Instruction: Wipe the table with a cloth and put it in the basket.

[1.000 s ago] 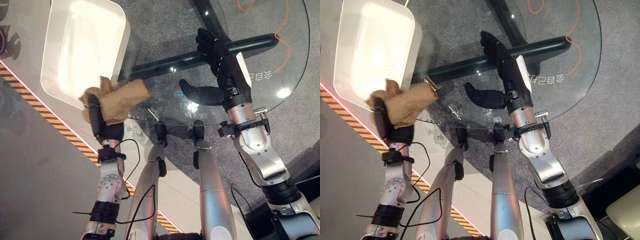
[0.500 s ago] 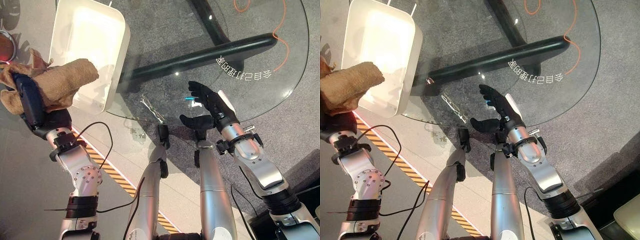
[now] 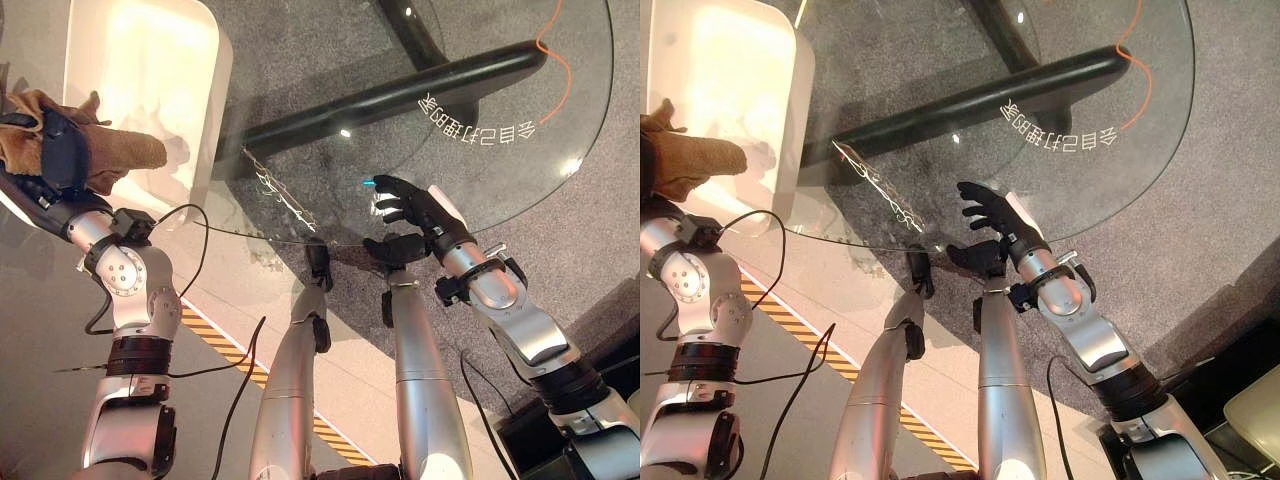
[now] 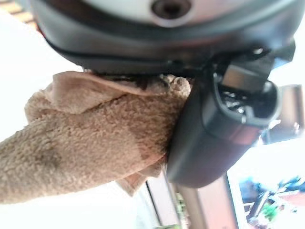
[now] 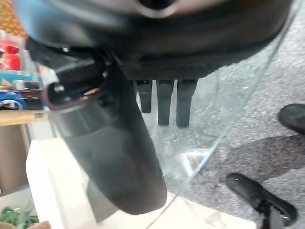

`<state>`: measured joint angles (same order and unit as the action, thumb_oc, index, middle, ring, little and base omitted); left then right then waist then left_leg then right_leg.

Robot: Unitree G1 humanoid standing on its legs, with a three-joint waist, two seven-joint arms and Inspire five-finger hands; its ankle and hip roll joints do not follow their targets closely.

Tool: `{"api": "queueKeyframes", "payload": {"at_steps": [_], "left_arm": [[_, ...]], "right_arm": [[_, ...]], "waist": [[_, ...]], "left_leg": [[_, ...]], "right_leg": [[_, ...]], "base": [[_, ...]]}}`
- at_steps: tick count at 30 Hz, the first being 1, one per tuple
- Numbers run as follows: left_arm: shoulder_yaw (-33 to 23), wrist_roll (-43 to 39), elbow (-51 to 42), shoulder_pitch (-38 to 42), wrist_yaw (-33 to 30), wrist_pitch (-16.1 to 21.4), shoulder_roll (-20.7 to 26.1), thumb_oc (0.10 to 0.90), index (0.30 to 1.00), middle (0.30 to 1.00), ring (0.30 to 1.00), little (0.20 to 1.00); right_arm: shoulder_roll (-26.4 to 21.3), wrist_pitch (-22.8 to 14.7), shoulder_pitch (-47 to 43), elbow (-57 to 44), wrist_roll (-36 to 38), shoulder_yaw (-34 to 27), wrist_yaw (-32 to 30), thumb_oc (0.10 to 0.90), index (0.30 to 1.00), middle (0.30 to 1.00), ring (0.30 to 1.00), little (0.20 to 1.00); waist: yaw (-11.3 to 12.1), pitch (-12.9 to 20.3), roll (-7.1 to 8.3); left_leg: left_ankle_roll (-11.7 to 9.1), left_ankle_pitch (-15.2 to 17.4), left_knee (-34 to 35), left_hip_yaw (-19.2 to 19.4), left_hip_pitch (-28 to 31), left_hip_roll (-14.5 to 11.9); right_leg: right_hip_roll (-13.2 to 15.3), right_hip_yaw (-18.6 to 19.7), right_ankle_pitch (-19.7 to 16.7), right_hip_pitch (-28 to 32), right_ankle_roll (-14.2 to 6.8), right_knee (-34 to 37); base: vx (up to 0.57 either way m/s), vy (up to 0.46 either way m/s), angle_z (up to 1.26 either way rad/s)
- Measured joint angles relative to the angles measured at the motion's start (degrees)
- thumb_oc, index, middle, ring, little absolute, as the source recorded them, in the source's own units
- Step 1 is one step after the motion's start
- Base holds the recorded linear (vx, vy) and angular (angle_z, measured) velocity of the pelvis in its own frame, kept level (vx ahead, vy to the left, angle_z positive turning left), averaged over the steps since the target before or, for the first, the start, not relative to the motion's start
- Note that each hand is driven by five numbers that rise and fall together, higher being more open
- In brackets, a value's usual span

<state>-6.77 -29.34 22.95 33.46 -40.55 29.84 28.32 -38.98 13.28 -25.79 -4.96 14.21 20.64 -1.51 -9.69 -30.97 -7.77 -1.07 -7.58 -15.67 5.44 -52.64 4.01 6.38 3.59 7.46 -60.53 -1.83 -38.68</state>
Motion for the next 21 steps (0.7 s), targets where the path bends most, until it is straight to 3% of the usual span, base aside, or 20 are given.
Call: {"api": "queueKeyframes", "payload": {"at_steps": [7,13,21], "left_arm": [[4.5,9.0,6.7,4.2,-6.2,-5.6,4.2,0.100,0.300,0.300,0.300,0.200],[8.4,11.8,10.9,7.4,-6.5,-10.8,9.7,0.100,0.300,0.300,0.300,0.200],[12.8,17.9,12.6,12.1,-6.1,-15.8,13.6,0.100,0.300,0.300,0.300,0.200]], "right_arm": [[-1.8,-3.0,-1.9,0.2,3.6,1.6,0.4,0.800,0.900,0.900,0.900,0.900],[-1.8,-4.1,-3.0,0.2,6.3,2.3,0.3,0.800,0.900,0.900,0.900,0.900],[-3.9,-4.9,-4.7,-0.1,9.8,2.4,0.2,0.800,0.900,0.900,0.900,0.900]], "waist": [[-0.5,0.0,0.00],[-1.4,0.0,0.01],[-1.7,0.0,0.01]], "left_leg": [[-0.1,0.3,-2.8,-0.7,-4.6,0.1],[0.3,0.8,-4.3,-1.1,-7.2,0.2],[0.2,1.3,-6.5,-1.4,-10.6,0.2]], "right_leg": [[0.1,-0.4,0.0,-3.6,0.0,-1.4],[0.1,-0.7,0.0,-5.5,0.0,-2.3],[0.2,-1.1,0.0,-8.2,0.0,-3.4]], "base": [[0.04,0.029,0.04],[0.01,0.008,0.01],[0.00,0.000,0.00]]}}
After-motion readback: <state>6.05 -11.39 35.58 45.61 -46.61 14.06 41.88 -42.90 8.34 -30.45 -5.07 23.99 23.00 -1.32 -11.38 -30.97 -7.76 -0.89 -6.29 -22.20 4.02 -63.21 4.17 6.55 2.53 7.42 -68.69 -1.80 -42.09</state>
